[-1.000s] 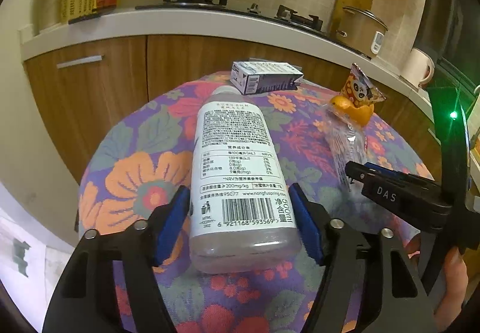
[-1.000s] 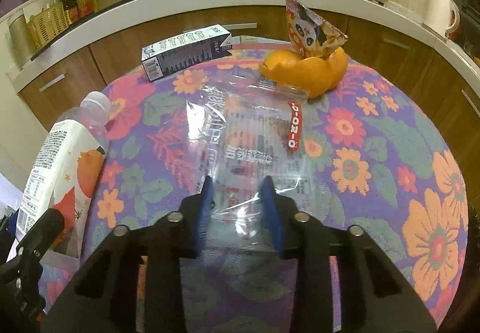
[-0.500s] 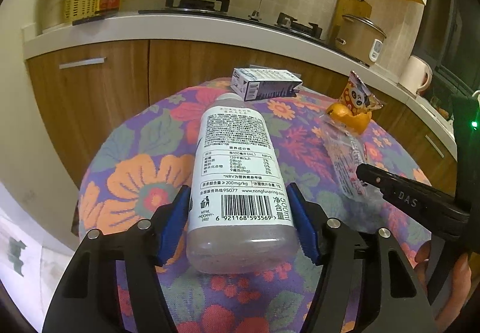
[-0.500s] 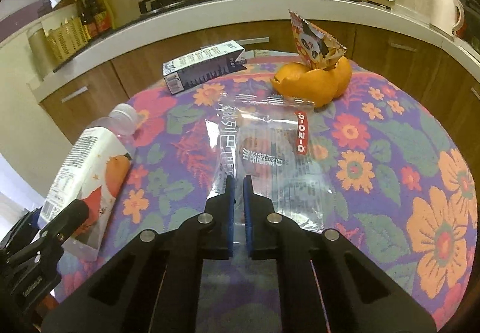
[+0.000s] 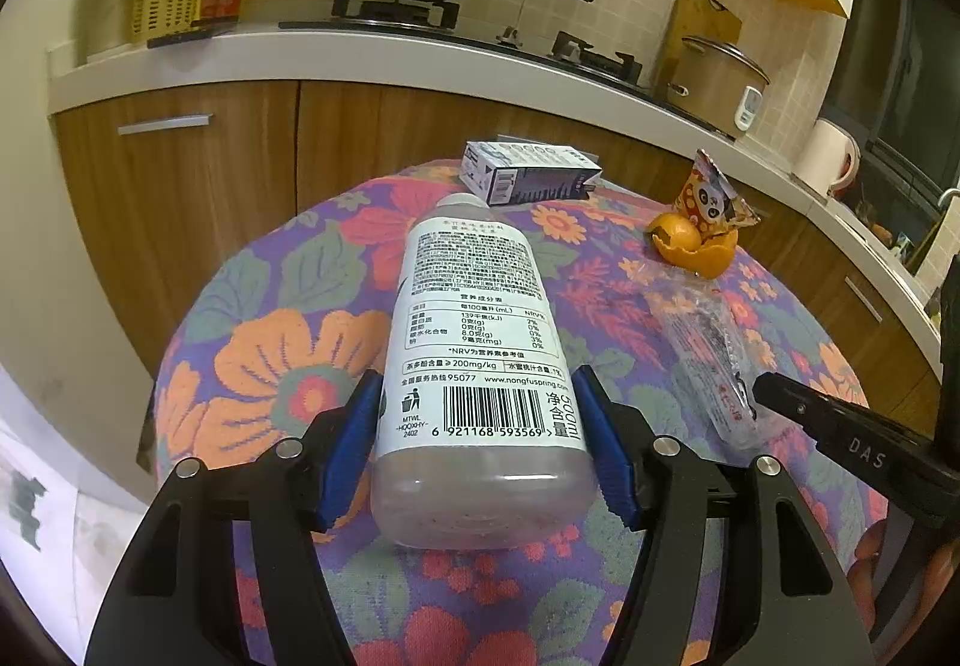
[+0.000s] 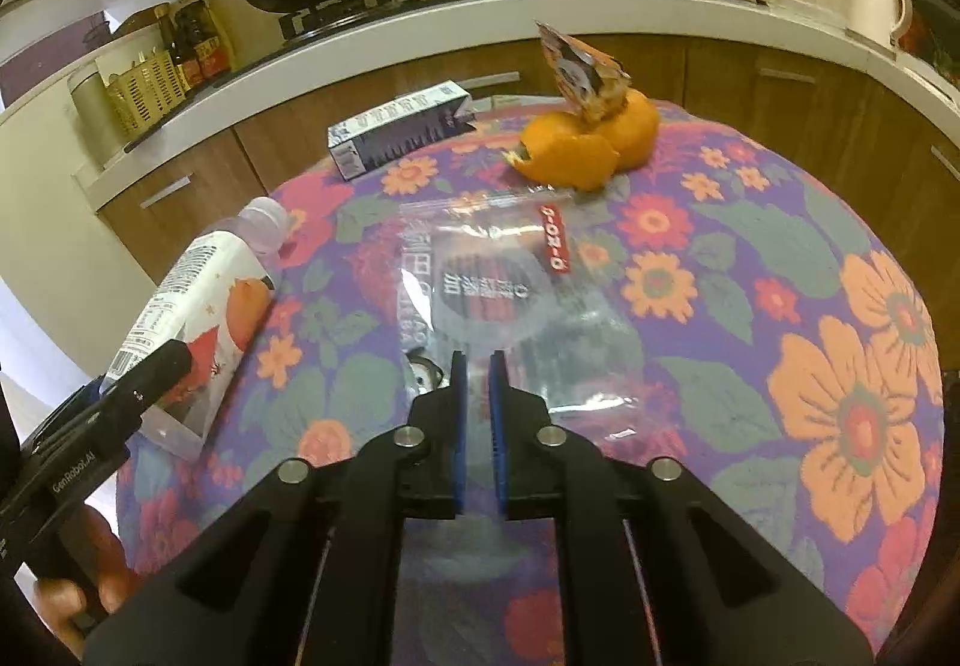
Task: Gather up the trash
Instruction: 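Carry the bottle and clear bag to the wastebasket and release both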
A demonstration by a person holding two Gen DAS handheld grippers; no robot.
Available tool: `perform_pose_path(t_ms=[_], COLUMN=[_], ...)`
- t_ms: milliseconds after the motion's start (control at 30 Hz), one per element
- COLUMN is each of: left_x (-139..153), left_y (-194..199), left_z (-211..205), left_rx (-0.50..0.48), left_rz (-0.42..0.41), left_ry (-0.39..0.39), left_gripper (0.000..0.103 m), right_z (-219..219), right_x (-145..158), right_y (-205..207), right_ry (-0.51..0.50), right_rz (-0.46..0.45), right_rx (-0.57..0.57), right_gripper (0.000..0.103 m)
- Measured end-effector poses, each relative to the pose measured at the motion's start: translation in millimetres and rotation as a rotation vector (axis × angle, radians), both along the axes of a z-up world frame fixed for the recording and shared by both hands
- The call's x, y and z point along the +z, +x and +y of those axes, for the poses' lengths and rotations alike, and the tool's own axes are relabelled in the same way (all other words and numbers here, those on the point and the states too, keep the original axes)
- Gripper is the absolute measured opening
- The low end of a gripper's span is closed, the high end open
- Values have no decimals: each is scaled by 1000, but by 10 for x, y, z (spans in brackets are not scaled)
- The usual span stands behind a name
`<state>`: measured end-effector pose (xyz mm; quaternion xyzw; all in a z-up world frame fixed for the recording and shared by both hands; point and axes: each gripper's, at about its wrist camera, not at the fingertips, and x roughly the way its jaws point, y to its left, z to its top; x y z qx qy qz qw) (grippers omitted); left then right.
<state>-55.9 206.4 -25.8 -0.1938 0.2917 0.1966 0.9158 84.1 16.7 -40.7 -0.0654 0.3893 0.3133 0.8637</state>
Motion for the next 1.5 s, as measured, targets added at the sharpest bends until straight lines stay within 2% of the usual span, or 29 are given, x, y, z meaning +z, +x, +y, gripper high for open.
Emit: perform_pose_path(t_ms=[33, 67, 100, 200, 667, 733, 800, 867, 967, 1067, 1233, 1500], left_x=[-3, -5, -7, -14, -18, -19, -19, -18, -13, -12, 15, 84], left_y=[-1, 2, 0, -2, 5, 6, 6, 6, -2, -5, -104, -276], left_z=[0, 3, 5, 5, 1, 2, 2, 1, -1, -13, -92, -306], left_rx=[0, -1, -2, -2, -5, -5, -5, -4, -2, -2, -17, -98], left_rz=[0, 0, -1, 0, 4, 3, 3, 2, -4, 4, -13, -97], left_ry=[-1, -3, -4, -6, -2, -2, -2, -1, -1, 1, 21, -20], left_gripper=[62, 62, 62, 62, 62, 62, 62, 62, 61, 61, 60, 60], right_z=[-10, -14, -12, 78, 389, 384, 375, 367, 338, 258, 103, -336], right_x=[8, 38, 79, 139, -162, -183, -193, -189, -172, -87, 48, 378], right_y=[1, -22, -61, -70, 225, 246, 238, 199, 151, 85, -88, -381], right_ry=[-7, -9, -4, -31, -185, -185, -184, -172, -156, -87, -33, 56], right_rz=[-11, -39, -75, -105, -21, -6, -4, -5, -6, -12, -44, -113], right_rx=[-14, -32, -35, -30, -62, -64, -62, -44, -29, 8, 15, -29], right_gripper=[41, 75, 80, 80, 80, 69, 40, 22, 4, 0, 0, 0])
